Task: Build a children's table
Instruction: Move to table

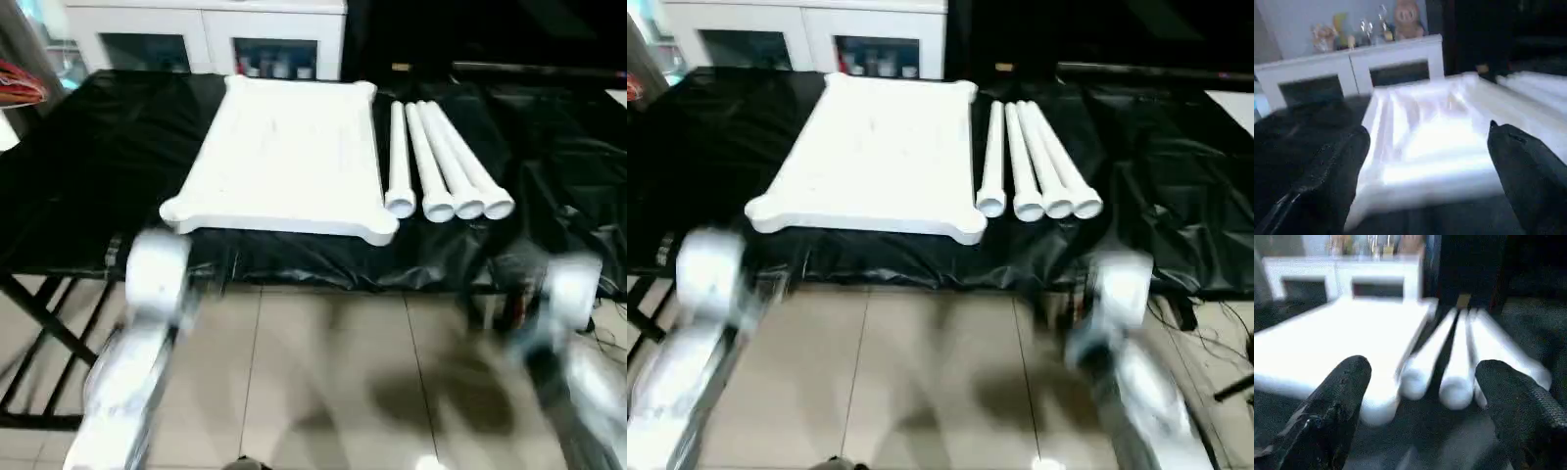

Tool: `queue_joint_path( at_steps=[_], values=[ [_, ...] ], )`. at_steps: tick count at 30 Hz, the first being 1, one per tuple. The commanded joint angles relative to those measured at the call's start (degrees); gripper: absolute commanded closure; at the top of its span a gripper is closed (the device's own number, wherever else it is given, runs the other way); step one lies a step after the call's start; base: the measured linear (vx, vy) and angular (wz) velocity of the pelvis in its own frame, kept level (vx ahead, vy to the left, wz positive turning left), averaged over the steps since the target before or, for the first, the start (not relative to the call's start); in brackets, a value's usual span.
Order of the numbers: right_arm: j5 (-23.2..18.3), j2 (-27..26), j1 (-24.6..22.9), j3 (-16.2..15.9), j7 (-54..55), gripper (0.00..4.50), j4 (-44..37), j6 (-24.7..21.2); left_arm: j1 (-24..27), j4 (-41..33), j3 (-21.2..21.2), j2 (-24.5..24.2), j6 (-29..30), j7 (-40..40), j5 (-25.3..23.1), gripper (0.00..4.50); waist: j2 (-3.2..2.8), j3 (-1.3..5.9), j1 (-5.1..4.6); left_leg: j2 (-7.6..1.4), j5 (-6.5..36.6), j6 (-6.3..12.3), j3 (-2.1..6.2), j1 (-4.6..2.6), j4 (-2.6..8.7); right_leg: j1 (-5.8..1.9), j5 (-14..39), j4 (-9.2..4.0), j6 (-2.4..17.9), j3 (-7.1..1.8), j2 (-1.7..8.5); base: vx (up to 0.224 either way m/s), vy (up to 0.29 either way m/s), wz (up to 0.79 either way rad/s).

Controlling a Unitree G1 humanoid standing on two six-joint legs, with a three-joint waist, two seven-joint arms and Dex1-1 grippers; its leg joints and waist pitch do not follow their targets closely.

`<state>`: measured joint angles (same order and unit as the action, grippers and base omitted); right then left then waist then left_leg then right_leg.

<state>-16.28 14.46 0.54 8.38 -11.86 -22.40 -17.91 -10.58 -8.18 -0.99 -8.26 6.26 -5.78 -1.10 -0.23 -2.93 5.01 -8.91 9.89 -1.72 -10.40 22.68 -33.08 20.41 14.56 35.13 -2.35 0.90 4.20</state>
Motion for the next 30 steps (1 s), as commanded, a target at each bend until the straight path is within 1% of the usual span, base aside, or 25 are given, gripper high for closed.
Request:
queue_joint_path(
  at_steps=[1, 3, 4, 5, 8, 9, 10, 11, 12, 13, 14, 15, 17, 18, 19, 20, 21, 23, 24, 25, 26, 27, 28, 29, 30],
  values=[
    [-0.9, 0.2, 0.1, 1.5, 1.9, 0.64, 0.9, -2.9, -0.2, 1.5, 0.9, 0.2, 3.3, 1.7, -2.5, 0.14, -0.38, 3.53, -0.17, -3.51, 1.3, -1.17, 2.20, -1.49, 3.16, -1.00, -14.9, -2.97, 4.6, -1.65, 2.91, 0.000, 0.000, 0.00],
    [-3.3, 0.1, 1.3, 2.1, 2.2, 0.64, 0.9, -5.5, -1.3, 0.8, 0.9, 0.6, 5.4, 1.8, -1.5, 0.14, -0.26, 4.34, -0.13, -2.81, -3.1, 0.57, 2.02, -1.11, 2.13, -1.64, -28.1, -1.73, 4.5, -1.50, 2.54, 0.028, 0.005, -0.01],
    [-3.9, -0.4, 3.4, 2.5, 3.9, 0.64, 2.2, -7.8, -2.9, 0.9, 1.2, 0.7, 7.1, 1.5, -0.3, 0.14, -1.07, 4.67, -0.17, -2.64, -4.1, 0.53, 2.08, -1.19, 1.92, -1.62, -31.0, -1.40, 4.5, -1.47, 2.48, 0.000, 0.000, 0.00],
    [-5.4, -2.1, 5.1, 2.8, 4.9, 0.64, 4.2, -8.5, -4.1, 1.6, 1.1, 0.5, 7.3, 1.0, 1.1, 0.14, -0.94, 4.74, -0.29, -2.57, -4.8, 0.36, 2.11, -1.21, 1.71, -1.28, -32.9, -1.24, 4.9, -1.25, 2.19, 0.000, 0.000, 0.00],
    [-4.9, -3.8, 6.0, 2.0, 5.3, 0.64, 7.8, -7.3, -4.7, 3.3, 1.4, 0.7, 7.1, 0.9, 1.3, 0.14, -0.82, 4.34, -0.21, -3.13, 1.2, 0.20, 1.92, -1.08, 2.13, -1.13, -24.8, -1.84, 7.4, -1.18, 2.63, 0.000, 0.000, 0.00],
    [-0.9, -5.1, 7.1, -1.0, 5.5, 0.64, 10.6, -7.0, -4.3, 3.7, 1.7, 0.2, 8.0, 0.6, -0.6, 0.14, -0.28, 4.03, -0.10, -3.39, 6.1, 0.45, 1.92, -1.22, 2.67, -1.44, -17.2, -2.37, 8.0, -1.13, 2.88, 0.000, 0.000, 0.00],
    [0.4, -5.7, 7.9, -2.5, 5.6, 0.64, 11.3, -7.0, -3.6, 2.0, 1.3, 0.5, 9.8, 0.5, -0.4, 0.14, -0.63, 3.88, -0.13, -3.57, 9.0, 0.15, 1.96, -1.48, 2.99, -1.57, -11.9, -2.72, 8.3, -1.09, 3.00, 0.000, 0.000, 0.00],
    [0.6, -5.7, 8.1, -3.0, 5.5, 0.64, 11.3, -7.1, -3.3, 1.2, 1.1, 0.7, 10.5, 0.6, -0.3, 0.14, -0.19, 3.39, -0.20, -3.77, 15.5, -0.20, 1.85, -1.82, 3.75, -2.13, -0.5, -3.64, 8.7, -1.04, 3.24, 0.000, 0.000, 0.00],
    [0.9, -5.8, 8.3, -3.5, 5.5, 0.64, 11.4, -7.1, -2.9, 0.2, 1.0, 0.9, 11.3, 0.6, -0.2, 0.14, -0.06, 2.63, -0.40, -3.80, 23.1, -0.41, 1.62, -2.71, 4.39, -2.12, 13.1, -5.10, 8.6, -0.96, 3.08, 0.000, 0.000, 0.00],
    [1.0, -5.9, 8.8, -4.2, 5.2, 0.64, 11.6, -7.0, -2.4, -1.0, 1.0, 0.9, 12.3, 0.6, -0.3, 0.14, 0.61, 2.46, -0.48, -3.73, 25.8, -0.43, 1.42, -3.19, 4.46, -2.17, 18.9, -5.94, 8.2, -0.88, 2.94, 0.000, 0.000, 0.00],
    [0.9, -6.0, 9.0, -4.3, 5.1, 0.64, 11.8, -7.1, -2.3, -1.2, 1.0, 0.8, 12.4, 0.7, -0.3, 0.14, 0.05, 1.78, -0.55, -3.36, 31.4, -1.08, 1.43, -4.47, 4.52, -1.80, 29.4, -7.27, 7.1, -0.63, 2.68, 0.000, 0.000, 0.00],
    [1.1, -6.2, 10.5, -5.5, 4.7, 0.64, 14.0, -6.6, -1.4, -1.6, 0.9, 0.2, 12.7, 0.9, -0.1, 0.14, 1.68, 1.23, -0.88, -3.13, 33.7, -1.37, 1.40, -5.26, 4.25, -1.58, 35.6, -8.48, 6.1, -0.31, 2.82, 0.000, 0.000, 0.00],
    [3.5, -6.2, 12.2, -7.3, 5.1, 0.64, 17.2, -4.7, -0.3, -0.5, 0.2, -0.4, 11.8, 1.3, 0.2, 0.14, -0.08, 1.59, -0.98, -3.18, 32.3, -1.87, 1.92, -5.38, 5.22, -2.95, 32.8, -8.72, 5.4, -0.05, 2.87, 0.000, 0.000, 0.00],
    [4.1, -5.8, 12.3, -7.8, 4.9, 0.64, 17.2, -4.3, -0.6, 0.0, 0.0, -0.4, 12.3, 1.9, -0.1, 0.14, -1.09, 1.95, -0.95, -3.83, 32.0, -2.13, 2.51, -6.19, 5.93, -3.10, 25.6, -8.00, 5.9, 0.59, 2.42, 0.066, 0.024, -0.01],
    [4.5, -5.7, 12.3, -8.1, 4.8, 0.64, 17.1, -4.0, -0.8, 0.3, -0.2, -0.4, 12.3, 2.1, -0.1, 0.14, 0.08, 2.05, -0.74, -2.83, 29.4, 0.54, 3.30, -2.97, 6.26, -5.55, 21.5, -8.16, 5.6, 1.74, 2.93, 0.066, 0.024, -0.01],
    [4.9, -5.7, 12.2, -8.3, 4.6, 0.64, 17.2, -3.6, -1.1, 0.4, -0.4, -0.1, 12.7, 2.1, 0.0, 0.14, 0.30, 2.69, 0.18, -1.05, 19.8, 6.75, 3.44, -0.65, 5.56, -8.08, 12.9, -8.90, 4.6, 3.05, 3.87, 0.069, 0.032, 0.29],
    [5.4, -5.9, 12.1, -8.6, 4.5, 0.64, 17.3, -3.1, -1.4, 0.7, -0.2, -0.3, 12.8, 1.8, -0.2, 0.14, 0.10, 3.15, 0.00, -0.52, 13.9, 12.01, 3.68, -0.48, 4.43, -9.13, 12.2, -9.53, 4.5, 4.57, 4.57, 0.075, 0.027, 0.58],
    [6.2, -6.1, 12.1, -8.9, 4.8, 0.64, 17.8, -2.6, -1.8, 0.9, 0.4, -0.9, 12.6, 0.8, -0.7, 0.14, -0.04, 3.82, -0.16, 0.14, 3.5, 17.28, 4.58, -0.33, 2.92, -10.33, 7.1, -9.16, 5.9, 6.66, 3.86, 0.110, 0.025, 0.62],
    [5.7, -6.8, 12.4, -8.6, 5.1, 0.64, 18.0, -2.5, -1.9, 1.2, 0.4, -1.1, 12.7, 0.8, -0.8, 0.14, -1.08, 4.06, -0.74, 0.58, -4.3, 22.39, 6.73, -2.72, 2.58, -9.34, 2.7, -7.12, 5.8, 8.04, 0.91, 0.174, 0.020, 0.61],
    [5.8, -7.1, 12.8, -8.5, 5.6, 0.64, 18.3, -2.3, -2.1, 1.4, 0.2, -1.1, 12.7, 1.0, -0.7, 0.14, -1.33, 4.26, -1.34, 0.40, -7.8, 26.19, 8.79, -4.96, 2.42, -7.79, 2.1, -5.17, 5.0, 8.47, -0.87, 0.174, 0.020, 0.61],
    [6.0, -7.5, 13.8, -8.4, 5.9, 0.64, 19.0, -0.8, -3.0, 2.7, -0.2, -1.2, 12.6, 1.5, -0.6, 0.14, -2.11, 5.67, -4.19, -7.05, -17.4, 30.25, 14.08, -14.36, 0.94, 2.56, 9.7, 2.08, 2.6, 5.60, -0.95, 0.135, -0.026, 0.35],
    [5.7, -7.5, 14.0, -8.4, 5.5, 0.64, 19.0, -0.6, -3.2, 3.2, -0.2, -1.2, 12.5, 1.6, -0.7, 0.14, -1.64, 4.70, -2.37, -8.44, -22.5, 31.06, 13.43, -11.46, 0.56, 4.07, 9.1, 5.11, -0.6, 3.15, 0.46, 0.031, -0.076, 0.12],
    [5.7, -7.5, 14.0, -8.4, 5.5, 0.64, 19.0, -0.6, -3.2, 3.2, -0.2, -1.2, 12.5, 1.6, -0.7, 0.14, -1.09, 4.38, -2.50, -8.55, -21.7, 30.65, 12.26, -9.76, 1.54, 4.44, 6.4, 6.20, -2.2, 2.32, 0.91, 0.031, -0.076, 0.12],
    [5.2, -7.9, 14.1, -7.7, 5.8, 0.64, 18.8, -0.6, -3.6, 3.7, 0.0, -1.3, 12.4, 1.6, -0.9, 0.14, -1.01, 4.64, -2.43, -7.96, -20.9, 30.11, 11.54, -9.61, 1.70, 5.12, 4.3, 6.60, -3.1, 2.08, 1.07, -0.046, -0.080, 0.09],
    [4.9, -8.1, 14.2, -7.2, 6.1, 0.64, 18.8, -0.6, -3.9, 4.1, 0.2, -1.2, 12.3, 1.7, -1.0, 0.14, 1.03, 3.16, -1.73, -3.73, -4.6, 23.06, 6.24, -5.38, 2.55, 3.08, -4.7, 1.26, -0.1, -0.03, 1.64, -0.001, -0.094, 0.10]
  ],
)
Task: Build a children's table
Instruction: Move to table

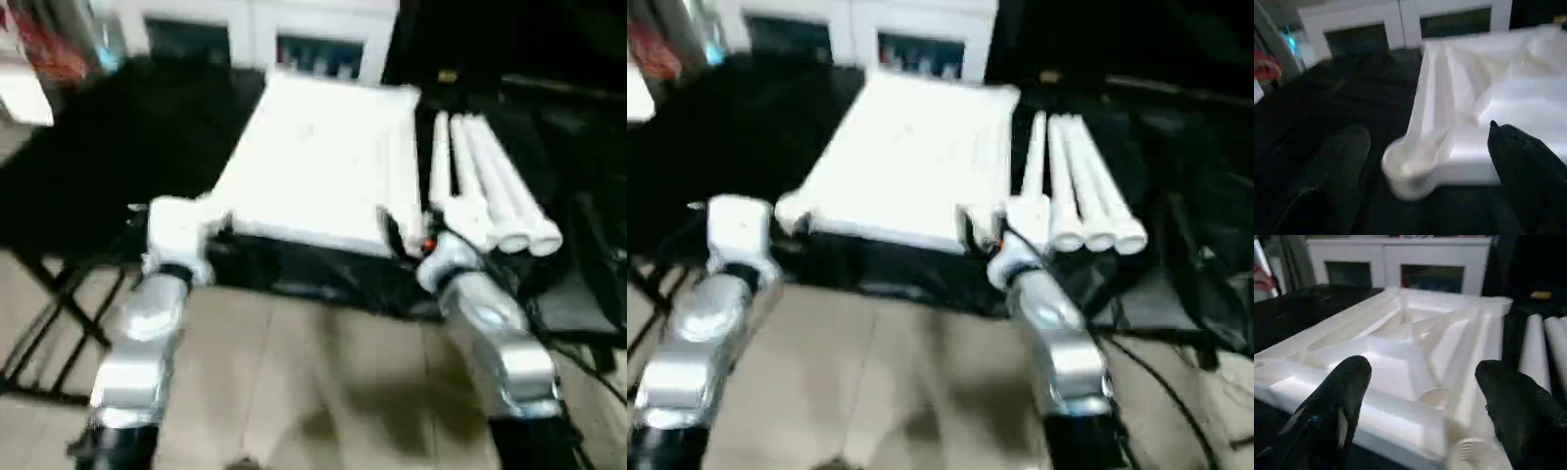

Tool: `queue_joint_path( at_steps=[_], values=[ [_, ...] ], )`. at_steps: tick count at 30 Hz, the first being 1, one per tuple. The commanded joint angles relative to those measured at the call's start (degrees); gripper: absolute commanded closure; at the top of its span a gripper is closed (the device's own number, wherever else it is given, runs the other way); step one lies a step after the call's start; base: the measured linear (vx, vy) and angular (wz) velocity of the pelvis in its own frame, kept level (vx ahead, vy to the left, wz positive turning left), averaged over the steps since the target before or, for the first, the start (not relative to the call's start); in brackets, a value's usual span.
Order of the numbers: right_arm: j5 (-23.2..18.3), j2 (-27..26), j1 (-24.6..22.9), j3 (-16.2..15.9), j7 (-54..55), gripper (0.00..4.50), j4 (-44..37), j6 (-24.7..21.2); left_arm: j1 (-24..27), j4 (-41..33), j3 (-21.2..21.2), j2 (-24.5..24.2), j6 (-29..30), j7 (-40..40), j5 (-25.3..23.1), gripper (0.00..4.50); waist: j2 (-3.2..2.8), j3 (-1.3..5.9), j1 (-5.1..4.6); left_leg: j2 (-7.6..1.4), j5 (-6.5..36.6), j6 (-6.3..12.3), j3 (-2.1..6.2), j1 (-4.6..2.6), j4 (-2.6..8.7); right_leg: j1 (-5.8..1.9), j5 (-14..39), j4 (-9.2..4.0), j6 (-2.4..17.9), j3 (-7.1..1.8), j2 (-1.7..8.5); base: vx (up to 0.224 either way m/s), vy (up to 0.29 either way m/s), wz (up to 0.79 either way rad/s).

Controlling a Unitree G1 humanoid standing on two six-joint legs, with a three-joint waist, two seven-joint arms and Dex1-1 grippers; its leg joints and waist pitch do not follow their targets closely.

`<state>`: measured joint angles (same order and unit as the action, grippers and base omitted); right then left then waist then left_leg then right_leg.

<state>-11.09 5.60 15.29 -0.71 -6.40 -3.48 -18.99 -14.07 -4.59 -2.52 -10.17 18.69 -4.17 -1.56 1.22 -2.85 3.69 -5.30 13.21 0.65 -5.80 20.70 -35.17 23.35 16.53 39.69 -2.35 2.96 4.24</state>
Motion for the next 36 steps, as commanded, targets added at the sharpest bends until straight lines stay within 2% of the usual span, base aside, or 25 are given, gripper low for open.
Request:
queue_joint_path(
  at_steps=[1, 2, 3, 4, 5, 6, 7, 8, 9, 11, 12, 13, 16, 17, 19, 20, 22, 23, 24, 27, 29, 30, 32, 34, 36],
  values=[
    [0.9, 0.6, -0.6, 2.5, 2.1, 0.64, 0.1, 2.4, -0.9, 0.8, 2.2, 0.6, 0.0, -0.3, -0.7, 0.14, 3.14, 3.28, 0.44, -1.83, 6.6, 12.98, -1.71, 0.12, 1.97, -4.49, 0.1, -9.42, -1.9, -6.58, 4.79, -0.001, -0.094, 0.10],
    [0.9, 0.4, -0.5, 3.3, 2.5, 0.64, 0.1, 3.6, -1.4, 1.0, 2.6, 0.5, 0.0, -0.6, -0.9, 0.14, 2.35, 1.79, 2.18, -0.90, 10.2, 9.63, -2.16, -0.19, -1.76, -4.40, 16.9, -13.16, -1.1, -9.26, 8.80, 0.002, -0.095, 0.21],
    [0.0, -0.1, -0.5, 4.4, 2.8, 0.64, 0.0, 3.8, -1.8, 1.0, 2.9, 0.6, 0.1, -1.0, -0.8, 0.14, 2.41, 2.60, 2.65, -2.12, 7.0, 4.95, -0.45, 1.10, -3.55, -7.19, 31.7, -12.78, 3.7, -10.56, 10.15, 0.000, -0.065, 0.12],
    [-2.2, -1.1, -0.5, 5.9, 2.4, 0.64, -0.2, 3.9, -2.1, 1.0, 3.2, 0.5, 0.2, -1.6, -0.6, 0.14, 1.36, 2.63, 3.01, -2.62, 5.0, 3.64, 0.26, 1.86, -3.28, -7.95, 32.6, -12.24, 6.2, -10.05, 10.29, 0.000, -0.065, 0.12],
    [-3.8, -1.8, -0.3, 6.9, 1.9, 0.64, -0.2, 3.8, -2.3, 1.1, 3.3, 0.5, 0.3, -2.0, -0.4, 0.14, 0.98, 2.58, 2.83, -3.16, 2.8, 2.27, 0.40, 2.28, -1.70, -8.13, 29.4, -11.51, 10.0, -8.55, 8.20, 0.000, 0.000, 0.00],
    [-3.5, -1.3, -0.6, 6.9, 2.0, 0.64, -0.3, 2.6, -2.5, 1.7, 3.4, 0.5, -0.2, -2.4, -0.4, 0.14, -0.91, 2.54, 2.51, -3.92, 1.8, 1.64, -0.09, 0.96, 1.61, -7.02, 23.7, -10.85, 12.9, -5.88, 5.29, 0.000, 0.000, 0.00],
    [-3.4, -1.3, -0.6, 6.9, 2.0, 0.64, -0.3, 2.5, -2.5, 1.7, 3.4, 0.5, -0.3, -2.4, -0.4, 0.14, -1.22, 2.28, 1.90, -4.81, 3.8, 1.83, -0.26, 0.19, 3.66, -5.96, 20.8, -10.09, 12.9, -4.36, 3.19, 0.000, 0.000, 0.00],
    [-2.3, -1.1, -1.4, 6.8, 4.0, 0.64, -0.8, -0.5, -2.5, 2.7, 3.6, 0.0, -0.6, -2.7, -0.7, 0.14, -2.60, 3.00, 0.62, -5.97, 6.7, 1.59, 0.13, -2.09, 4.85, -4.89, 12.4, -8.08, 13.8, -2.56, 0.80, 0.049, 0.064, 0.07],
    [-2.4, -0.9, -2.1, 6.4, 3.3, 0.64, -1.4, -0.6, -2.8, 3.0, 3.4, 0.1, -0.4, -2.8, -0.5, 0.14, -3.52, 3.10, -0.97, -7.33, 10.0, 3.29, 1.60, -5.08, 5.83, -3.13, 5.0, -6.19, 15.4, -1.14, 0.06, 0.059, 0.068, 0.07],
    [-2.8, -0.8, -2.9, 5.9, 2.3, 0.64, -2.0, -0.6, -3.0, 3.2, 3.2, 0.1, -0.3, -2.8, -0.3, 0.14, -3.80, 3.06, -1.86, -7.75, 14.8, 5.10, 1.58, -6.14, 6.04, -2.65, 2.1, -6.38, 16.7, -0.53, 0.80, 0.057, 0.065, 0.09],
    [-2.5, -0.5, -3.5, 5.4, 1.7, 0.64, -2.4, -0.2, -3.2, 3.3, 3.1, 0.1, -0.2, -2.8, -0.2, 0.14, -3.18, 3.02, -1.88, -6.44, 14.5, 7.35, 0.00, -4.79, 5.50, -4.65, -1.5, -7.54, 19.2, -1.18, 2.25, 0.064, 0.036, 0.11],
    [-2.6, -0.8, -4.0, 5.5, 1.6, 0.64, -2.4, 0.0, -3.7, 3.8, 3.2, 0.2, -0.3, -2.9, 0.0, 0.14, -2.86, 3.58, -1.33, -4.69, 8.7, 7.87, -1.35, -2.30, 4.55, -7.85, -3.0, -8.25, 20.2, -2.47, 3.29, 0.064, 0.036, 0.11],
    [-2.4, -1.0, -4.1, 6.0, 1.9, 0.64, -2.2, 0.0, -4.0, 4.0, 3.4, 0.4, -0.3, -3.1, 0.1, 0.14, -2.23, 3.67, -0.72, -4.12, 3.1, 6.86, -1.88, -0.56, 3.70, -9.77, 4.0, -9.66, 19.5, -3.19, 3.65, 0.000, 0.000, 0.00],
    [-2.4, -1.0, -4.1, 6.1, 2.1, 0.64, -2.3, -0.2, -4.1, 4.0, 3.5, 0.5, -0.3, -3.1, 0.3, 0.14, -2.61, 4.00, -0.61, -4.25, -0.1, 6.95, -1.66, -0.64, 3.89, -9.73, 3.3, -9.28, 18.5, -2.65, 3.07, 0.054, 0.018, 0.02],
    [-2.3, -0.6, -3.8, 6.1, 2.3, 0.64, -2.3, -1.0, -4.4, 4.0, 3.4, 0.8, -0.3, -3.1, 0.7, 0.14, -2.70, 4.21, -1.36, -4.76, -3.2, 8.61, -0.96, -2.25, 4.25, -8.32, -0.7, -8.20, 17.8, -1.39, 1.69, 0.061, 0.017, 0.02],
    [-2.2, -0.1, -3.5, 5.8, 2.1, 0.64, -2.1, -1.5, -4.6, 3.9, 3.4, 1.0, -0.3, -3.0, 0.9, 0.14, -2.89, 4.43, -1.81, -4.99, -5.6, 11.06, -0.34, -3.40, 4.15, -7.60, -3.5, -7.34, 17.9, -0.80, 1.31, 0.083, 0.014, 0.02],
    [-2.2, 0.2, -3.4, 5.7, 1.8, 0.64, -1.9, -1.7, -4.7, 3.8, 3.3, 1.3, -0.2, -3.0, 1.0, 0.14, -2.71, 4.19, -2.30, -5.33, -5.9, 15.37, 0.05, -4.49, 3.95, -6.53, -3.9, -7.08, 18.2, -0.41, 1.49, 0.069, 0.009, 0.05],
    [-2.0, 0.5, -3.3, 5.4, 1.6, 0.64, -1.6, -1.8, -4.7, 3.7, 3.3, 1.4, -0.1, -3.0, 0.8, 0.14, -2.64, 4.08, -2.29, -5.24, -5.4, 16.22, -0.08, -4.28, 3.86, -6.72, -3.3, -7.22, 18.5, -0.46, 1.74, 0.000, 0.000, 0.00],
    [-1.7, 0.9, -3.1, 5.1, 1.3, 0.64, -1.2, -1.9, -4.5, 3.1, 3.3, 1.8, 0.1, -2.9, 0.8, 0.14, -1.70, 4.11, -1.69, -4.04, -4.7, 16.54, -1.12, -2.35, 3.29, -8.73, -1.1, -8.13, 18.9, -1.34, 2.66, 0.000, 0.000, 0.00],
    [-1.7, 0.9, -2.8, 4.9, 1.0, 0.64, -0.8, -1.9, -4.2, 2.6, 3.5, 1.8, 0.3, -2.8, 0.7, 0.14, -1.35, 4.10, -0.96, -3.77, -3.7, 14.30, -1.61, -1.14, 3.09, -9.87, 3.7, -9.13, 18.2, -1.80, 2.85, 0.000, 0.000, 0.00],
    [-1.4, 0.9, -2.6, 4.7, 0.8, 0.64, -0.5, -2.0, -4.2, 2.3, 3.6, 1.7, 0.5, -2.6, 0.7, 0.14, -1.76, 4.07, -1.06, -4.36, -4.6, 13.89, -1.17, -2.16, 3.60, -9.05, 3.9, -8.61, 17.5, -0.97, 2.05, 0.000, 0.000, 0.00],
    [-1.4, 0.9, -2.5, 4.7, 0.7, 0.64, -0.5, -2.0, -4.2, 2.3, 3.6, 1.7, 0.5, -2.6, 0.7, 0.14, -2.13, 4.11, -1.40, -5.03, -5.0, 14.85, -0.59, -3.80, 3.89, -7.98, 2.3, -7.96, 17.7, -0.31, 1.65, 0.056, -0.009, 0.08],
    [-1.2, 0.9, -2.2, 4.5, 0.7, 0.64, -0.1, -2.2, -4.2, 2.1, 3.4, 1.5, 0.6, -2.5, 0.8, 0.14, -2.13, 3.83, -2.12, -5.96, -4.3, 17.85, 0.50, -5.12, 4.18, -6.75, 1.6, -7.26, 17.5, 0.48, 1.51, 0.028, -0.004, 0.04],
    [-1.2, 0.8, -2.1, 4.3, 0.7, 0.64, 0.1, -2.1, -4.2, 1.9, 3.2, 1.4, 0.7, -2.6, 0.9, 0.14, -1.84, 3.70, -2.01, -5.29, -2.6, 17.97, -0.11, -4.13, 3.88, -7.83, 2.3, -7.91, 17.8, -0.05, 2.44, 0.000, 0.000, 0.00],
    [-1.0, 0.9, -1.8, 4.1, 0.9, 0.64, 0.6, -2.0, -4.1, 1.6, 2.9, 1.3, 0.9, -2.7, 0.8, 0.14, -1.32, 3.80, -0.71, -3.65, -2.7, 14.01, -1.50, -1.17, 3.02, -10.73, 6.6, -9.64, 17.2, -1.53, 3.50, 0.000, 0.000, 0.00]
  ],
)
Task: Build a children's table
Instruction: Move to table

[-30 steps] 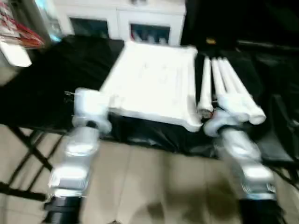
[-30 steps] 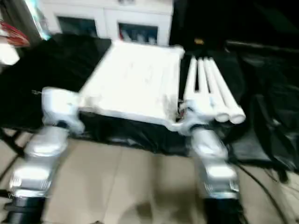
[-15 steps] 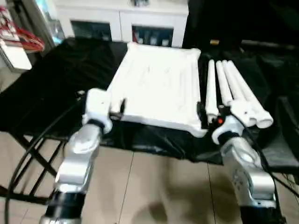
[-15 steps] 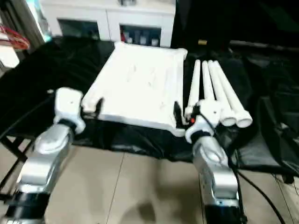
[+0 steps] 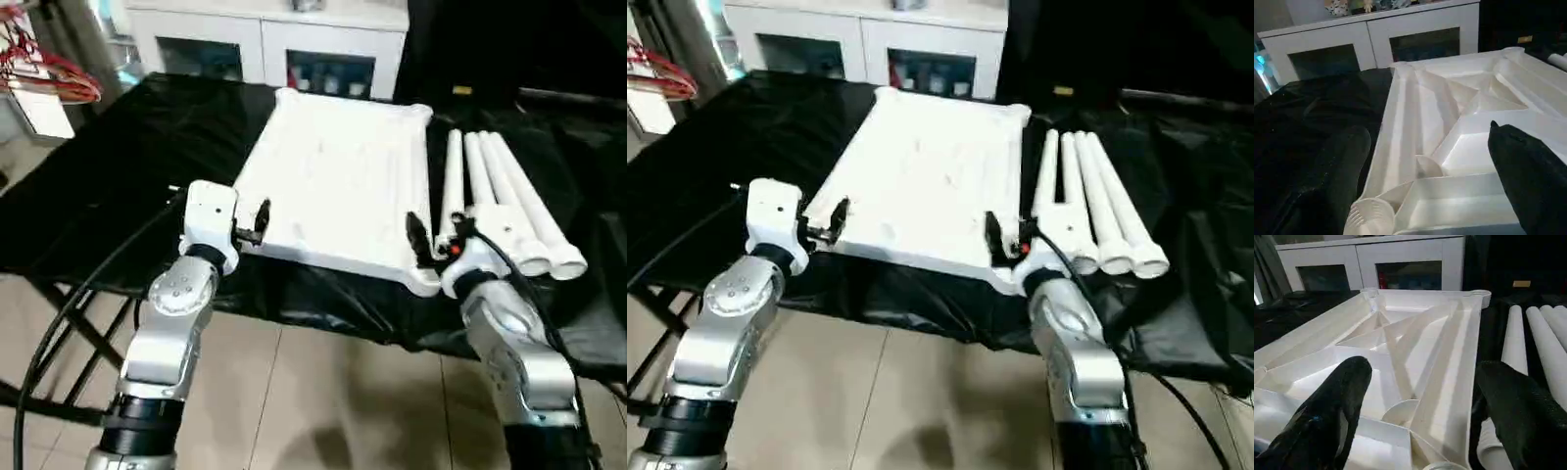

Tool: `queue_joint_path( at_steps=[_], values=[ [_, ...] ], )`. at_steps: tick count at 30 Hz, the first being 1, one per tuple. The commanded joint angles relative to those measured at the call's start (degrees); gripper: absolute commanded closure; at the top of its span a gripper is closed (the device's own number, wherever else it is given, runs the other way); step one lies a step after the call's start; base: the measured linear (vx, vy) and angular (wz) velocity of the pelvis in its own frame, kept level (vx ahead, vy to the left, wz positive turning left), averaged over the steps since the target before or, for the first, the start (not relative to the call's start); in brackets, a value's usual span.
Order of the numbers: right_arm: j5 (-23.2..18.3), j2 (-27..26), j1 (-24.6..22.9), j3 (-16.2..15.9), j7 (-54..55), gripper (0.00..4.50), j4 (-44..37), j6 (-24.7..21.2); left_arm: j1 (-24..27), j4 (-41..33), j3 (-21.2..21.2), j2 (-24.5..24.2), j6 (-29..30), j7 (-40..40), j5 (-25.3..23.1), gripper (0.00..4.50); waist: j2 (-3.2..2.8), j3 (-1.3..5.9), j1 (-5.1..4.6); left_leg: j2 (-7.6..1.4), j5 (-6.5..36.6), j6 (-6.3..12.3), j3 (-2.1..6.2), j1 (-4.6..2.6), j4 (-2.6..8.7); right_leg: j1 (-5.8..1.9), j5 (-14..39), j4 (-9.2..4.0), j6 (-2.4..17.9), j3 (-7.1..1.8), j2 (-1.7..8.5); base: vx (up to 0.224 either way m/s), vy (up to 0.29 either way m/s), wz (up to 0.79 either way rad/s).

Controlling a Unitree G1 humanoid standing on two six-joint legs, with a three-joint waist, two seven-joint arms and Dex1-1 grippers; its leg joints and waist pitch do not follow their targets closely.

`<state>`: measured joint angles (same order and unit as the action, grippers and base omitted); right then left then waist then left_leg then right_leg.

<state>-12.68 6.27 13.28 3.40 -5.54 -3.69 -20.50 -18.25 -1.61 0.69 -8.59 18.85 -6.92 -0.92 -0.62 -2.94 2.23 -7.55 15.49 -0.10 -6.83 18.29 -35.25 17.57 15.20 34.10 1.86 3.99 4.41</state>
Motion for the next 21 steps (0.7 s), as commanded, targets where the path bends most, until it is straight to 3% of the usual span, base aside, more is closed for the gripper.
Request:
queue_joint_path(
  at_steps=[1, 2, 3, 4, 5, 6, 7, 8, 10, 11, 12, 13, 14, 16, 17, 18, 19, 20, 21],
  values=[
    [0.6, 0.2, 0.3, -0.1, 0.0, 0.64, 1.0, -0.4, 0.2, -1.6, -0.4, -0.3, 0.9, 0.0, 0.0, 0.14, 0.62, 3.55, 0.95, -1.72, -4.0, 12.69, -0.55, 1.16, 3.47, -4.86, 10.8, -4.51, 12.8, -2.48, 3.08, 0.000, 0.000, 0.00],
    [0.6, 0.2, 0.3, -0.1, 0.0, 0.64, 1.0, -0.4, 0.2, -1.6, -0.4, -0.3, 0.9, 0.0, 0.0, 0.14, 0.41, 3.53, 0.97, -1.98, -3.7, 11.81, -0.45, 0.83, 3.73, -4.73, 11.4, -4.44, 12.8, -2.25, 2.85, 0.000, 0.000, 0.00],
    [0.6, 0.2, 0.4, 0.0, 0.0, 0.64, 1.1, -0.4, 0.3, -1.8, -0.5, -0.4, 1.0, 0.0, 0.0, 0.14, 0.19, 3.68, 0.66, -2.51, -3.7, 11.15, -0.06, -0.28, 4.18, -4.03, 9.8, -3.87, 12.8, -1.68, 2.13, 0.000, 0.000, 0.00],
    [0.7, 0.2, 0.4, 0.0, -0.1, 0.64, 1.3, -0.3, 0.3, -1.9, -0.5, -0.4, 1.1, 0.0, 0.0, 0.14, 0.15, 3.81, 0.31, -2.72, -4.7, 12.06, 0.50, -0.80, 4.35, -3.77, 6.9, -3.22, 12.9, -1.26, 1.66, 0.000, 0.000, 0.00],
    [0.7, 0.2, 0.4, 0.0, -0.1, 0.64, 1.3, -0.3, 0.3, -1.9, -0.5, -0.4, 1.1, 0.0, 0.0, 0.14, 0.15, 3.81, 0.31, -2.72, -4.7, 12.06, 0.50, -0.80, 4.35, -3.77, 6.9, -3.22, 12.9, -1.26, 1.66, 0.000, 0.000, 0.00],
    [0.9, 0.1, 0.6, -0.1, -0.1, 0.64, 1.6, -0.2, 0.3, -1.9, -0.6, -0.5, 1.1, 0.0, 0.0, 0.14, -0.07, 4.14, 0.11, -2.87, -7.4, 14.85, 1.18, -1.98, 4.23, -2.92, 3.0, -2.37, 12.7, -0.88, 1.48, 0.000, 0.000, 0.00],
    [1.0, 0.1, 0.7, -0.1, -0.1, 0.64, 1.7, -0.2, 0.3, -1.9, -0.6, -0.5, 1.2, 0.0, 0.0, 0.14, 0.05, 4.12, -0.07, -2.95, -7.9, 15.96, 1.43, -2.17, 4.25, -2.66, 2.1, -2.11, 12.6, -0.76, 1.37, 0.000, 0.000, 0.00],
    [1.1, 0.1, 0.8, -0.1, -0.1, 0.64, 1.9, -0.2, 0.3, -1.9, -0.6, -0.5, 1.2, 0.1, 0.0, 0.14, 0.14, 4.14, -0.04, -2.81, -8.5, 17.62, 1.43, -2.06, 4.07, -2.74, 1.6, -2.12, 12.6, -0.79, 1.60, 0.000, 0.000, 0.00],
    [1.2, 0.2, 1.1, -0.2, -0.2, 0.64, 2.1, -0.2, 0.3, -2.0, -0.6, -0.5, 1.3, 0.0, 0.1, 0.14, 0.55, 4.14, 0.44, -1.68, -8.3, 17.28, 0.47, -0.38, 3.53, -4.30, 2.9, -2.99, 12.8, -1.51, 2.29, 0.000, 0.000, 0.00],
    [1.2, 0.2, 1.1, -0.2, -0.2, 0.64, 2.1, -0.2, 0.3, -2.0, -0.6, -0.5, 1.3, 0.0, 0.1, 0.14, 0.71, 4.09, 0.97, -1.22, -7.1, 15.73, -0.11, 0.82, 3.25, -5.37, 5.8, -3.89, 12.5, -2.03, 2.71, 0.000, 0.000, 0.00],
    [1.1, 0.3, 1.3, -0.1, -0.2, 0.64, 2.3, -0.1, 0.2, -2.1, -0.6, -0.5, 1.4, -0.1, 0.2, 0.14, 0.78, 4.01, 1.29, -1.22, -6.1, 14.00, -0.34, 1.28, 3.24, -5.86, 8.3, -4.36, 12.1, -2.30, 2.77, 0.000, 0.000, 0.00],
    [1.1, 0.3, 1.3, -0.1, -0.2, 0.64, 2.4, -0.1, 0.1, -2.1, -0.6, -0.4, 1.4, -0.2, 0.3, 0.14, 0.62, 4.00, 1.39, -1.47, -5.6, 12.62, -0.32, 1.04, 3.56, -5.83, 9.5, -4.45, 11.8, -2.07, 2.43, 0.000, 0.000, 0.00],
    [1.1, 0.4, 1.4, -0.1, -0.2, 0.64, 2.5, -0.1, 0.0, -2.0, -0.6, -0.5, 1.4, -0.2, 0.2, 0.14, 0.34, 4.04, 1.34, -1.66, -5.6, 12.23, -0.19, 0.55, 3.79, -5.51, 9.3, -4.28, 11.8, -1.83, 2.14, 0.000, 0.000, 0.00],
    [1.2, 0.4, 1.4, -0.1, -0.1, 0.64, 2.5, 0.0, 0.0, -2.0, -0.6, -0.5, 1.4, -0.3, 0.2, 0.14, -0.05, 4.21, 0.83, -2.57, -6.7, 13.26, 0.90, -1.69, 4.44, -3.97, 5.7, -3.03, 11.7, -0.88, 1.05, 0.000, 0.000, 0.00],
    [1.3, 0.3, 1.4, -0.2, 0.0, 0.64, 2.6, 0.1, -0.1, -2.0, -0.6, -0.5, 1.5, -0.4, 0.2, 0.14, -0.46, 4.33, 0.04, -3.47, -8.1, 16.20, 2.30, -3.30, 4.75, -2.55, 3.4, -1.72, 11.2, -0.15, 0.55, 0.060, -0.012, 0.05],
    [1.3, 0.3, 1.3, -0.2, 0.1, 0.64, 2.7, 0.1, -0.2, -2.0, -0.6, -0.5, 1.5, -0.4, 0.2, 0.14, -0.44, 4.29, -0.58, -4.52, -8.4, 19.89, 3.66, -5.45, 4.69, -0.35, 2.6, -0.61, 10.3, 0.22, 0.54, 0.000, 0.000, 0.00],
    [1.4, 0.2, 1.3, -0.2, 0.1, 0.64, 2.7, 0.3, -0.2, -2.0, -0.6, -0.5, 1.5, -0.5, 0.2, 0.14, -0.35, 4.08, -0.77, -4.85, -7.5, 21.27, 3.97, -5.83, 4.72, 0.22, 2.8, -0.37, 9.9, 0.15, 0.84, 0.000, 0.000, 0.00],
    [1.4, 0.2, 1.3, -0.2, 0.1, 0.64, 2.7, 0.3, -0.2, -2.0, -0.6, -0.5, 1.5, -0.5, 0.2, 0.14, 0.27, 3.62, -0.40, -3.87, -4.5, 21.12, 2.50, -4.14, 4.48, -1.18, 2.3, -1.60, 10.2, -0.90, 2.15, 0.000, 0.000, 0.00],
    [1.5, 0.2, 1.3, -0.2, 0.1, 0.64, 2.7, 0.3, -0.2, -1.9, -0.6, -0.5, 1.6, -0.6, 0.2, 0.14, 1.43, 3.76, 1.03, 0.09, -4.7, 18.10, -0.30, 0.93, 2.20, -6.42, 3.0, -3.88, 11.1, -3.73, 3.38, 0.000, 0.000, 0.00]
  ],
)
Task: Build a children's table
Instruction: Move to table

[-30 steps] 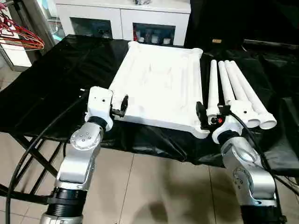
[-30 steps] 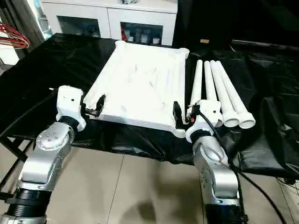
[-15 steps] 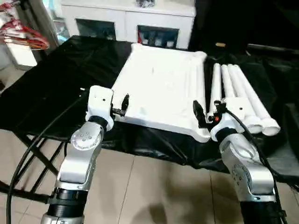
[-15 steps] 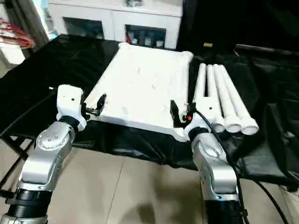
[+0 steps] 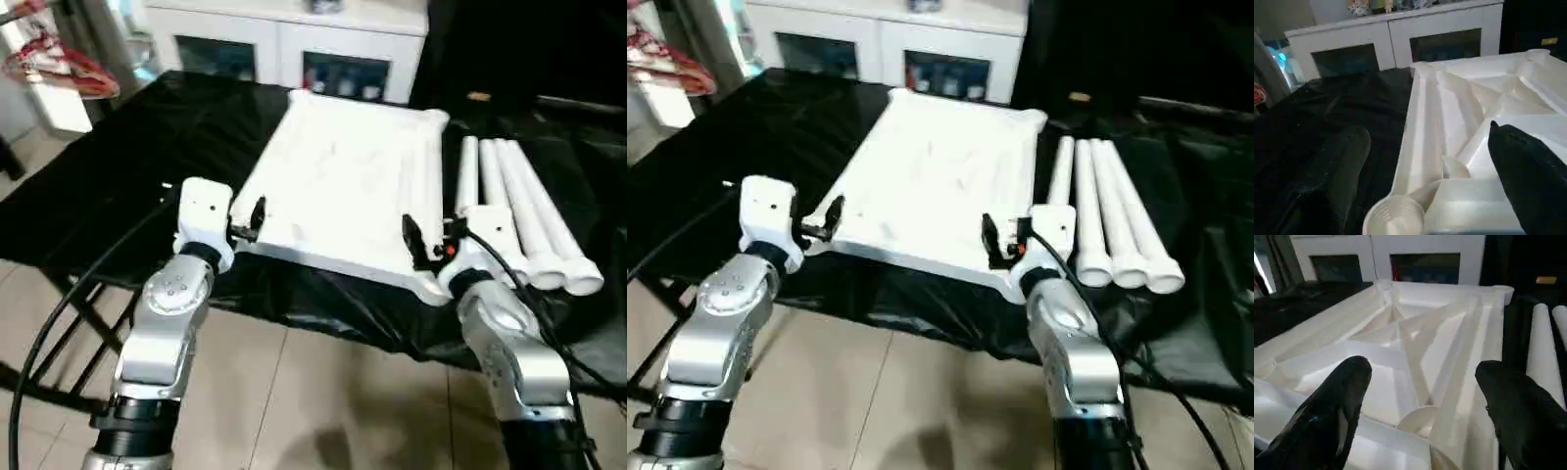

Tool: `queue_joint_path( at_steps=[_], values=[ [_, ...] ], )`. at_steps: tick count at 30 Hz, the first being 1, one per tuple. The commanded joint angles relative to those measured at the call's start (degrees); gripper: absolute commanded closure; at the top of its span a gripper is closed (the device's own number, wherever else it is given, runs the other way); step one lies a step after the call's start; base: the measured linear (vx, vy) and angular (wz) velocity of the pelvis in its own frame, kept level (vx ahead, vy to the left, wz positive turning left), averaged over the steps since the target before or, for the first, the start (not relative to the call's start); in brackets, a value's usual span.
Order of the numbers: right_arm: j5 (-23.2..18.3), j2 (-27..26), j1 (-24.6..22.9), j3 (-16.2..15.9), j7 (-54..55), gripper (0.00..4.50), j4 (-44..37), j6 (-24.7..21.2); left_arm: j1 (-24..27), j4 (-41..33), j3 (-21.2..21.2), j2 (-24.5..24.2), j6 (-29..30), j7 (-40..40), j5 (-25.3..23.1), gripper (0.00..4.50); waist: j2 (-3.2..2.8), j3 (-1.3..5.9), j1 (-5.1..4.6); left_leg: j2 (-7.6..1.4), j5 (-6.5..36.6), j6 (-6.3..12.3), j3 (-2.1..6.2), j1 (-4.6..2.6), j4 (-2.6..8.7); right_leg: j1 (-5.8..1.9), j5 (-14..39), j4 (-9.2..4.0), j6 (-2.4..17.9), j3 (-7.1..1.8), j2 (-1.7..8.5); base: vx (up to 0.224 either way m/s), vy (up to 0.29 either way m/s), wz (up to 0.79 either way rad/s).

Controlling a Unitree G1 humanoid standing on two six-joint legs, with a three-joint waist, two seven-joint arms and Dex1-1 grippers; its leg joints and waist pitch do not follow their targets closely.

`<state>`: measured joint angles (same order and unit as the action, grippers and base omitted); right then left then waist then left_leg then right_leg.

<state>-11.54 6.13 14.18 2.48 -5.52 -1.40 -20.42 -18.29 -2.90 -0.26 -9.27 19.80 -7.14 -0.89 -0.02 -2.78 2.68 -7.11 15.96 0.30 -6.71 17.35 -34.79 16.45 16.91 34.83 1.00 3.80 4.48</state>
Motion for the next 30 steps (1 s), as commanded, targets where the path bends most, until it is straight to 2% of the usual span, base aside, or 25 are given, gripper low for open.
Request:
queue_joint_path(
  at_steps=[1, 2, 4, 5, 6, 7, 8, 9, 10, 11, 12, 14, 16, 17, 18, 19, 20, 22, 24, 25, 26, 27, 28, 29, 30],
  values=[
    [0.4, 0.2, 0.3, 0.8, 0.1, 0.64, 0.5, 0.3, -0.2, -0.7, 0.4, 0.1, 0.6, -0.5, 0.2, 0.14, 0.54, 3.51, 1.48, -0.19, -4.6, 15.69, -0.77, 2.93, 1.11, -6.28, 5.2, -5.74, 12.8, -4.42, 4.31, 0.000, 0.000, 0.00],
    [0.4, 0.2, 0.3, 0.8, 0.1, 0.64, 0.5, 0.3, -0.2, -0.7, 0.4, 0.1, 0.6, -0.5, 0.2, 0.14, 0.53, 3.28, 1.90, -0.86, -4.8, 11.95, -0.62, 4.20, 0.35, -7.24, 11.1, -6.71, 14.2, -5.08, 4.88, 0.000, 0.000, 0.00],
    [0.5, 0.1, 0.3, 0.8, 0.1, 0.64, 0.5, 0.3, -0.2, -0.7, 0.4, 0.1, 0.6, -0.6, 0.3, 0.14, -0.91, 3.55, 1.60, -2.22, -7.2, 8.08, -0.44, 2.08, 2.45, -5.70, 9.3, -5.53, 13.7, -2.61, 2.09, 0.000, 0.000, 0.00],
    [0.6, 0.0, 0.3, 0.8, 0.2, 0.64, 0.4, 0.3, -0.2, -0.7, 0.4, 0.0, 0.6, -0.6, 0.3, 0.14, -1.37, 4.01, 0.23, -3.90, -10.3, 10.05, 1.73, -2.21, 3.98, -2.70, 2.4, -2.72, 11.8, -0.48, -0.27, 0.087, -0.045, 0.08],
    [0.6, 0.0, 0.2, 0.8, 0.2, 0.64, 0.4, 0.3, -0.1, -0.7, 0.4, 0.0, 0.7, -0.7, 0.4, 0.14, -2.22, 5.07, -1.71, -6.02, -17.4, 18.01, 6.13, -8.05, 3.47, 3.07, -0.4, 1.19, 7.2, 1.00, -1.11, 0.107, -0.060, 0.03],
    [0.7, 0.0, 0.1, 0.7, 0.3, 0.64, 0.4, 0.3, -0.1, -0.7, 0.4, 0.0, 0.7, -0.9, 0.4, 0.14, -1.79, 5.10, -2.56, -8.44, -18.3, 22.60, 8.41, -10.58, 3.47, 6.59, 2.2, 3.23, 4.5, 0.56, -0.10, 0.107, -0.060, 0.03],
    [0.7, -0.1, 0.0, 0.7, 0.4, 0.64, 0.4, 0.3, -0.1, -0.7, 0.4, -0.1, 0.8, -1.0, 0.5, 0.14, -1.34, 4.59, -2.48, -10.90, -16.7, 27.61, 9.78, -10.43, 3.98, 8.99, 4.5, 5.68, 0.1, -0.98, 2.06, 0.065, -0.061, -0.02],
    [0.8, -0.1, 0.0, 0.7, 0.5, 0.64, 0.3, 0.4, -0.1, -0.7, 0.3, -0.1, 0.8, -1.0, 0.6, 0.14, -0.56, 4.63, -2.63, -10.03, -15.4, 27.10, 8.99, -9.42, 3.81, 9.03, 2.1, 5.16, -0.3, -1.86, 2.72, 0.044, -0.078, -0.04],
    [0.8, 0.0, 0.0, 0.7, 0.5, 0.64, 0.3, 0.4, -0.1, -0.7, 0.3, -0.1, 0.9, -1.0, 0.6, 0.14, 3.76, 4.12, 0.08, 2.44, -3.8, 17.05, 0.70, 1.58, -2.14, -2.59, -3.1, -2.64, 4.5, -8.05, 3.92, 0.044, -0.078, -0.04],
    [0.8, 0.0, -0.1, 0.7, 0.5, 0.64, 0.3, 0.3, -0.1, -0.6, 0.4, -0.1, 0.8, -1.0, 0.5, 0.14, 3.32, 4.54, 1.76, 4.32, 2.9, 14.30, -0.52, 3.87, -5.85, -5.78, -3.2, -4.25, 8.3, -12.12, 7.28, 0.048, -0.046, 0.21],
    [0.8, 0.0, -0.1, 0.7, 0.5, 0.64, 0.3, 0.3, -0.1, -0.6, 0.4, -0.1, 0.8, -1.0, 0.5, 0.14, 2.40, 3.59, 2.74, 1.87, 1.5, 7.77, 1.36, 5.86, -8.55, -5.99, -1.1, -4.99, 14.3, -12.63, 8.89, 0.061, -0.029, 0.24],
    [0.9, 0.0, -0.1, 0.7, 0.5, 0.64, 0.3, 0.3, -0.1, -0.5, 0.4, -0.1, 0.8, -0.9, 0.5, 0.14, 1.34, 2.86, 2.37, 0.17, -4.0, 1.55, 1.86, 7.60, -8.00, -6.48, 4.3, -5.52, 18.1, -9.28, 8.02, 0.069, -0.029, 0.13],
    [1.0, 0.0, -0.2, 0.8, 0.4, 0.64, 0.2, 0.3, 0.0, -0.3, 0.5, -0.1, 0.7, -0.9, 0.5, 0.14, -1.15, 2.54, 2.16, -2.27, -6.7, 2.10, 1.93, 5.83, -1.66, -4.94, 12.8, -6.85, 16.3, -4.93, 5.18, 0.086, 0.002, 0.02],
    [1.1, 0.0, -0.2, 0.9, 0.4, 0.64, 0.2, 0.3, -0.1, -0.2, 0.6, -0.1, 0.7, -0.9, 0.5, 0.14, -4.38, 2.94, 1.19, -4.85, 2.0, 1.27, 3.43, 1.49, 3.76, -3.19, 14.5, -4.83, 9.9, -0.86, 0.60, 0.083, 0.075, -0.05],
    [1.0, 0.0, -0.1, 0.9, 0.5, 0.64, 0.3, 0.2, -0.2, 0.1, 0.6, -0.2, 0.7, -1.1, 0.4, 0.14, -5.38, 3.74, -2.48, -7.76, 15.2, 4.24, 9.13, -2.75, 6.27, 1.42, 10.0, 4.27, 4.9, 1.44, -2.85, 0.121, 0.099, -0.07],
    [0.9, 0.0, -0.1, 0.9, 0.5, 0.64, 0.3, 0.1, -0.2, 0.1, 0.6, -0.3, 0.7, -1.2, 0.3, 0.14, -5.34, 4.41, -2.02, -11.08, 20.5, 1.36, 7.67, -6.61, 5.36, 4.77, 9.2, 5.41, 2.8, -0.30, -1.38, 0.121, 0.099, -0.07],
    [0.9, 0.0, -0.1, 0.8, 0.5, 0.64, 0.3, 0.1, -0.2, 0.1, 0.6, -0.3, 0.7, -1.2, 0.4, 0.14, -4.61, 4.00, -1.57, -11.68, 20.4, -3.16, 6.66, -5.45, 6.08, 5.84, 4.8, 7.47, -2.1, -0.24, -0.58, 0.135, 0.055, -0.16],
    [0.6, 0.0, -0.2, 0.8, 0.3, 0.64, 0.3, -0.4, -0.3, 0.3, 0.8, -0.3, 0.8, -1.6, 0.3, 0.14, -3.48, 3.46, -0.88, -11.87, 17.9, -4.61, 2.10, -5.06, 7.48, 7.62, -1.8, 7.71, -2.1, 0.69, 0.35, 0.106, 0.027, -0.44],
    [1.0, 0.1, -0.2, 0.8, 0.4, 0.64, 0.3, -0.3, -0.2, 0.5, 1.0, -0.5, 0.8, -1.7, 0.3, 0.14, -0.67, 2.40, -0.30, -9.45, 27.2, -3.85, -4.87, -5.80, 8.42, 7.53, -2.5, 2.76, 3.5, -0.16, 1.80, 0.126, -0.081, -0.55],
    [1.2, 0.1, -0.2, 0.8, 0.4, 0.64, 0.3, -0.2, -0.3, 0.5, 1.1, -0.6, 0.7, -1.7, 0.4, 0.14, 1.18, 2.26, -0.46, -6.60, 29.0, -3.42, -6.27, -5.76, 6.02, 6.90, 3.4, -0.45, 5.3, -1.90, 1.61, 0.146, -0.121, -0.57],
    [1.3, 0.2, -0.2, 0.8, 0.4, 0.64, 0.3, -0.1, -0.3, 0.6, 1.1, -0.7, 0.7, -1.7, 0.4, 0.14, 2.62, 2.55, 2.17, 1.01, 24.2, -1.78, -7.74, -3.83, -3.52, 2.45, 26.5, -7.09, 10.5, -11.58, 4.50, 0.232, -0.133, -0.58],
    [1.3, 0.0, -0.4, 1.0, 0.6, 0.64, 0.3, -0.2, -0.2, 0.6, 1.3, -0.9, 0.8, -2.1, 0.5, 0.14, 2.23, 3.22, 4.21, 0.89, 10.3, -0.78, -2.31, 2.25, -6.85, -4.51, 32.5, -6.49, 14.5, -16.19, 8.08, 0.239, -0.101, -0.70],
    [1.3, 0.0, -0.4, 1.0, 0.6, 0.64, 0.3, -0.2, -0.2, 0.6, 1.3, -0.9, 0.8, -2.1, 0.5, 0.14, 2.79, 3.23, 4.52, 1.43, 6.0, -0.89, -0.78, 4.71, -7.69, -5.99, 28.2, -5.23, 14.3, -15.86, 6.83, 0.239, -0.101, -0.70],
    [1.5, 0.1, -0.8, 1.2, 0.7, 0.64, 0.0, 0.0, 0.0, 0.7, 1.8, -1.3, 0.7, -2.9, 0.5, 0.14, 3.32, 3.51, 4.49, 1.86, -1.6, -0.69, 1.63, 8.54, -8.87, -7.20, 12.5, -3.04, 12.7, -12.92, 6.28, 0.194, -0.076, -0.58],
    [1.5, 0.1, -0.8, 1.2, 0.7, 0.64, 0.0, 0.0, 0.0, 0.7, 1.8, -1.3, 0.7, -2.9, 0.5, 0.14, 1.97, 3.36, 3.36, 1.99, -7.1, -1.38, 2.22, 7.42, -8.20, -3.99, 3.9, -3.94, 11.6, -10.05, 5.25, 0.159, -0.060, -0.19]
  ],
)
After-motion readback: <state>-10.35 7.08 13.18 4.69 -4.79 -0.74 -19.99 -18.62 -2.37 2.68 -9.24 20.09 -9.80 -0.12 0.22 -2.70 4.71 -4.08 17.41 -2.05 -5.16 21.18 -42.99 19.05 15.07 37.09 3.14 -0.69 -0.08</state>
